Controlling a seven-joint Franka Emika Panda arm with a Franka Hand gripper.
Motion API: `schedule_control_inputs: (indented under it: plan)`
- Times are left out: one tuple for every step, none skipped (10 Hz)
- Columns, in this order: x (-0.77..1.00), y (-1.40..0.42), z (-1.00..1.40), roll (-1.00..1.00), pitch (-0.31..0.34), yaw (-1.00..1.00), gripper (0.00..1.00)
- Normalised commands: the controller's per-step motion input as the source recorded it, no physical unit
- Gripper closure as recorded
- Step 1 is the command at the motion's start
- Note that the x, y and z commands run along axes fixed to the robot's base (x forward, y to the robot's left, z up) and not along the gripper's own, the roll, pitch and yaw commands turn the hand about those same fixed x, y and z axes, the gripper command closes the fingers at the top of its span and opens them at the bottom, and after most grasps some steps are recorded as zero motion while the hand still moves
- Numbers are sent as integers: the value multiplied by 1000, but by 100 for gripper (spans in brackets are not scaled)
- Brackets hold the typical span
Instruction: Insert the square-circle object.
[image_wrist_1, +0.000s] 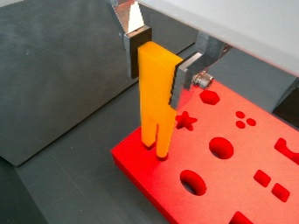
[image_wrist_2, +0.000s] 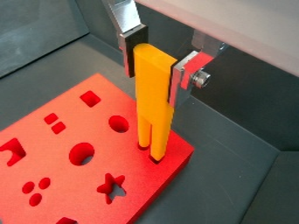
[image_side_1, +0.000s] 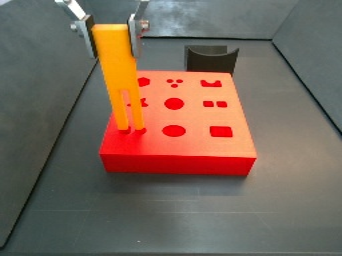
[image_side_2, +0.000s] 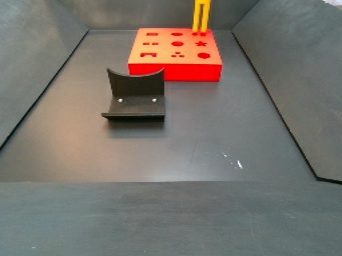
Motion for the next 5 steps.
schedule_control_inputs:
  plan:
    - [34,40,-243,0,-61,89,100]
    - [31,14,-231,0,-29,111,100]
    - [0,54,-260,30,-30,103,100]
    - [0,0,-203,4,-20,69,100]
    - [31,-46,-206,49,0,0,100]
